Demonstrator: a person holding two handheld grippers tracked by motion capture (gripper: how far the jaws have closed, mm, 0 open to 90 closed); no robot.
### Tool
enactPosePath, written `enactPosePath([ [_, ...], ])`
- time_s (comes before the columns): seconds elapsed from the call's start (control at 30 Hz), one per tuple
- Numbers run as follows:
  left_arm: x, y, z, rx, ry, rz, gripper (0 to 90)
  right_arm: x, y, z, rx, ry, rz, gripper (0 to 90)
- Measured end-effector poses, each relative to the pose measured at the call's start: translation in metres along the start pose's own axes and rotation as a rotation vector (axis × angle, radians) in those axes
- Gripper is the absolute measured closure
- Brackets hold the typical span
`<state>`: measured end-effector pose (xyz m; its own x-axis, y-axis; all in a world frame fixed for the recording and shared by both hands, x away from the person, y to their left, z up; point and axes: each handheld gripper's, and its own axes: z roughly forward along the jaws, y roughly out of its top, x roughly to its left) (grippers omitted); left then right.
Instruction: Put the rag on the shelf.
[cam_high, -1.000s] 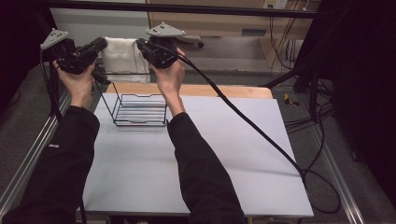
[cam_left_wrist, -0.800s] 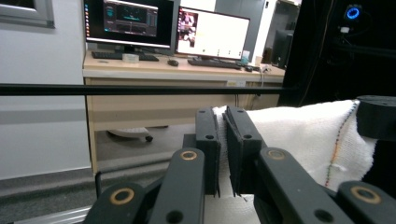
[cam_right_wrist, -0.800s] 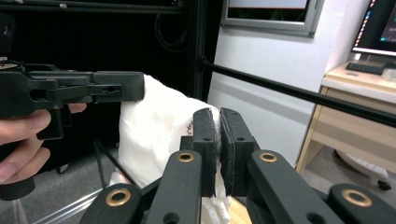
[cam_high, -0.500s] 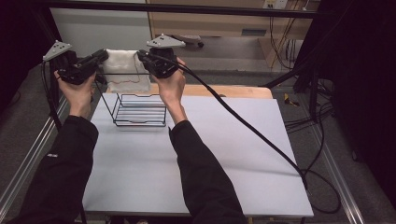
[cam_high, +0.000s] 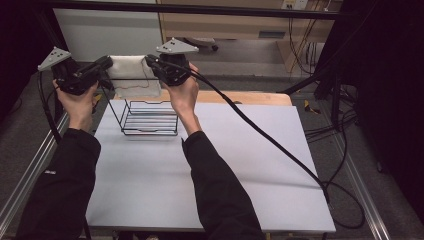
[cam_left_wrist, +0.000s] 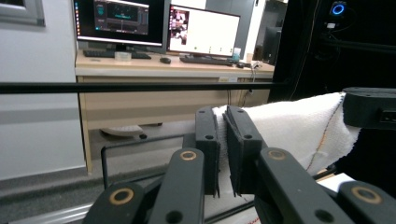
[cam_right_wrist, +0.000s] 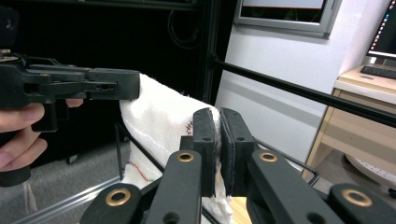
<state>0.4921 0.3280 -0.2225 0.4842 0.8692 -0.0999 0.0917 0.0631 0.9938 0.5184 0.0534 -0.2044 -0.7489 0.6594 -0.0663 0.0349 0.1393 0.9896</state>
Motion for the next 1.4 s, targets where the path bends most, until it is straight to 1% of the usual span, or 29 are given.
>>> enactPosePath([
  [0.07,-0.002,0.002,-0.001,-0.004,-0.002,0.004,83.0,0.000,0.001,-0.002,-0.007,0.002,-0.001,85.7],
  [0.17,-0.003,-0.001,-0.004,-0.010,-0.008,-0.001,83.0,0.003,0.001,-0.005,-0.010,0.007,-0.022,85.7],
  [0.3,-0.002,-0.007,-0.009,-0.002,-0.021,-0.006,82.6,0.007,-0.002,-0.007,0.013,0.015,-0.033,85.5],
  [0.33,-0.003,-0.008,-0.011,-0.001,-0.028,-0.008,82.5,0.008,-0.003,-0.007,0.015,0.015,-0.039,85.5],
  [0.47,-0.005,-0.011,-0.017,0.004,-0.038,-0.004,82.1,0.013,-0.004,-0.011,0.026,0.019,-0.063,85.4],
  [0.63,-0.006,-0.014,-0.024,0.033,-0.043,-0.005,81.4,0.019,-0.007,-0.014,0.037,0.027,-0.083,85.2],
  [0.77,-0.009,-0.017,-0.028,0.067,-0.040,0.000,79.9,0.021,-0.012,-0.016,0.049,0.040,-0.069,84.9],
  [0.87,-0.012,-0.020,-0.030,0.084,-0.038,-0.002,78.4,0.022,-0.015,-0.017,0.061,0.049,-0.071,84.7],
  [0.97,-0.015,-0.021,-0.033,0.105,-0.034,0.005,76.6,0.023,-0.018,-0.019,0.071,0.057,-0.069,84.5],
  [1.03,-0.016,-0.020,-0.035,0.119,-0.033,0.006,76.0,0.023,-0.021,-0.020,0.071,0.058,-0.073,84.3],
  [1.1,-0.018,-0.017,-0.037,0.138,-0.031,0.007,74.5,0.023,-0.023,-0.021,0.073,0.063,-0.066,84.3],
  [1.17,-0.019,-0.013,-0.039,0.155,-0.031,0.023,73.8,0.023,-0.025,-0.022,0.073,0.064,-0.064,84.4],
  [1.2,-0.020,-0.010,-0.040,0.158,-0.030,0.029,73.7,0.023,-0.026,-0.022,0.075,0.065,-0.063,84.4],
  [1.27,-0.021,-0.003,-0.042,0.150,-0.030,0.030,73.7,0.023,-0.027,-0.022,0.073,0.067,-0.061,84.4],
  [1.33,-0.021,0.005,-0.042,0.144,-0.021,0.024,75.6,0.024,-0.029,-0.022,0.076,0.070,-0.062,84.4],
  [1.4,-0.021,0.011,-0.039,0.151,-0.011,0.014,81.6,0.025,-0.030,-0.022,0.080,0.073,-0.066,84.4],
])
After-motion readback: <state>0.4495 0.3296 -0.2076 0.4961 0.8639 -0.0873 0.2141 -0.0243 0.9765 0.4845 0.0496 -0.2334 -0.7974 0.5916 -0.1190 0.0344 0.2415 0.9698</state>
